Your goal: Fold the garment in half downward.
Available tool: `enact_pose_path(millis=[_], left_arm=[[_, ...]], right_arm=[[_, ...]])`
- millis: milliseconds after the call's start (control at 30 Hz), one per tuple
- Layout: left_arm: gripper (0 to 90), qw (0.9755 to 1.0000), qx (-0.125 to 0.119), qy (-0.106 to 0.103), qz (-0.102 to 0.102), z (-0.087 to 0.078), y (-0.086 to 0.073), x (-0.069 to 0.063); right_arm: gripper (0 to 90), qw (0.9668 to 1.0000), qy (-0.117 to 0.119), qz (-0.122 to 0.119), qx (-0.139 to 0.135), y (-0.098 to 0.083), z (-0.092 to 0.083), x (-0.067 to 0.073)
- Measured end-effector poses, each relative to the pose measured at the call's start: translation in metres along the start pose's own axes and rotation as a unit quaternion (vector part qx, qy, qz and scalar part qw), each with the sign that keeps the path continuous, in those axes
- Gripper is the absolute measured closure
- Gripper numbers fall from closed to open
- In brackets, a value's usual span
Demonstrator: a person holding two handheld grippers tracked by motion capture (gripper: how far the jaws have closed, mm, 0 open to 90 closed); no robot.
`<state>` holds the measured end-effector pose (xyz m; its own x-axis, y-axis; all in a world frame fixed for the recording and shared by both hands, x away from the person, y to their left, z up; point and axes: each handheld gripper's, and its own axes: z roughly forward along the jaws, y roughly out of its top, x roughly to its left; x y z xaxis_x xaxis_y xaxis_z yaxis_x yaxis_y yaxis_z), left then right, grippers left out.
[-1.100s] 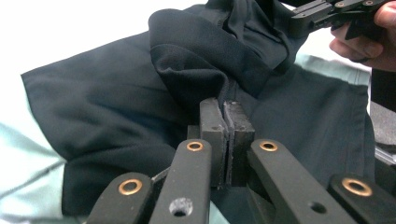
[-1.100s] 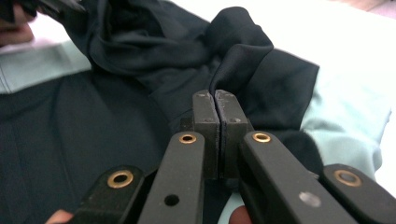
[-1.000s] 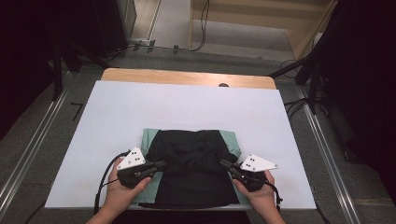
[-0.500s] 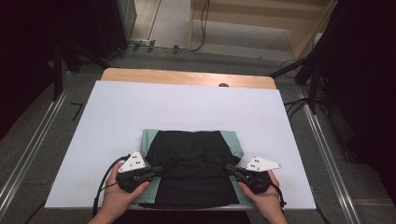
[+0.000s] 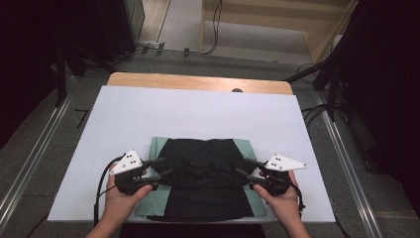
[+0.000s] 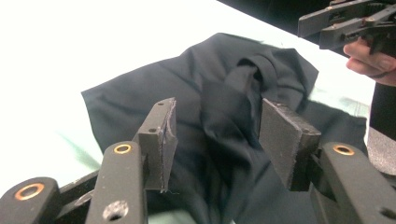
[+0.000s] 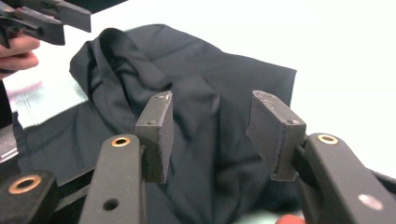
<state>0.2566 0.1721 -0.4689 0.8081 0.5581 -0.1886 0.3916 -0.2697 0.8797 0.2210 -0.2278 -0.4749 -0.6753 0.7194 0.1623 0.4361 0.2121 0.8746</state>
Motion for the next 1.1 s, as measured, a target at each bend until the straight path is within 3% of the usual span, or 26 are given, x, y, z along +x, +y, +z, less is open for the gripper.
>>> enact_pose_path(millis=[133, 233, 300, 367, 467, 567, 900, 1100], left_arm=[[44.7, 0.9999, 0.016, -0.002, -0.003, 0.015, 0.006, 0.005], [48.3, 0.9995, 0.02, -0.016, -0.016, 0.023, 0.006, 0.009], [57.6, 0.9995, 0.025, -0.012, -0.015, 0.024, 0.004, 0.009], [72.5, 0.9993, 0.027, -0.021, -0.013, 0.022, 0.003, 0.009], [84.8, 0.9993, 0.029, -0.024, -0.005, 0.019, 0.002, 0.008], [86.0, 0.9992, 0.026, -0.029, 0.004, 0.015, 0.001, 0.007], [86.6, 0.998, 0.024, -0.044, 0.038, -0.001, -0.011, -0.004], [86.6, 0.9959, 0.035, -0.056, 0.063, -0.008, -0.023, -0.018]], right_arm=[[48.8, 0.9998, 0.0, 0.011, 0.015, 0.011, 0.015, -0.003], [49.5, 0.9993, 0.001, 0.019, 0.031, 0.014, 0.026, -0.006], [51.5, 0.999, 0.003, 0.022, 0.038, 0.013, 0.032, -0.006], [55.2, 0.9983, 0.009, 0.025, 0.052, 0.012, 0.037, -0.006], [69.3, 0.9974, 0.021, 0.022, 0.066, 0.008, 0.04, -0.007], [85.3, 0.9974, 0.02, 0.016, 0.067, 0.005, 0.038, -0.006], [86.6, 0.9984, 0.021, -0.033, 0.04, -0.012, 0.014, 0.008], [86.7, 0.9966, 0.024, -0.065, 0.046, -0.03, 0.003, 0.019]])
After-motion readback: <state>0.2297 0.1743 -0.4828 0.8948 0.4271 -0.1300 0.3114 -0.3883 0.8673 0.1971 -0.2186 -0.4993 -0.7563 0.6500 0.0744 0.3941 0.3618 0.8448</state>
